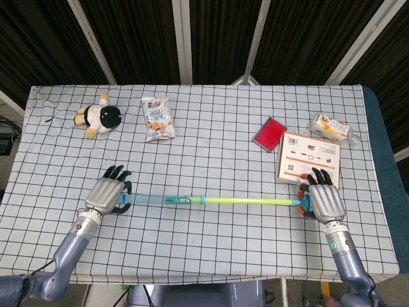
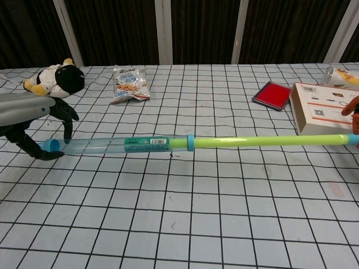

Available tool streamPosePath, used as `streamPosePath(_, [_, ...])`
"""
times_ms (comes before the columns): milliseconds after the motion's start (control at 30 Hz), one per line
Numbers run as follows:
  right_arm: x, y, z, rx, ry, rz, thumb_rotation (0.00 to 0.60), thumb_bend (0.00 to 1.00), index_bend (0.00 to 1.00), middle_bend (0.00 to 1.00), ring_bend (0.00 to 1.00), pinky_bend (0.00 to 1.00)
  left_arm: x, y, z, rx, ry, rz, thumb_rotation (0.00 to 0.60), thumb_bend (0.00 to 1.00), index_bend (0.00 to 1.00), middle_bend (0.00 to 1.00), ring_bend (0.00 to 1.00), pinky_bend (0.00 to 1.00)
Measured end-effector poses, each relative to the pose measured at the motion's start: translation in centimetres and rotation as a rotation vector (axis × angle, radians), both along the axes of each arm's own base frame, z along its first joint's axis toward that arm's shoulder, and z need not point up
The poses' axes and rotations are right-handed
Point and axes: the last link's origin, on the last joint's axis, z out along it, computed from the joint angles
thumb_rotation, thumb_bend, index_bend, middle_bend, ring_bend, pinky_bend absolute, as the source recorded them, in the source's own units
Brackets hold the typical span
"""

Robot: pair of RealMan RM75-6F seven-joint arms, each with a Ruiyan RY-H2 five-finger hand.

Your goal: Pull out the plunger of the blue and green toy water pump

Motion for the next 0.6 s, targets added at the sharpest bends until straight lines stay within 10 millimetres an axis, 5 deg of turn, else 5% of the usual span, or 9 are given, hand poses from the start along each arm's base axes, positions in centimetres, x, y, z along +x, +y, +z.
streamPosePath(600, [-1.8,-0.1,1.1,-0.022,0.035,-0.035,0.600,0.44,0.67,0.25,0.00,0.00,0.2,-0.1,0.0,0.004,0.001,-0.006,0.600,0.53,0.61,0.14,0.00,0.00])
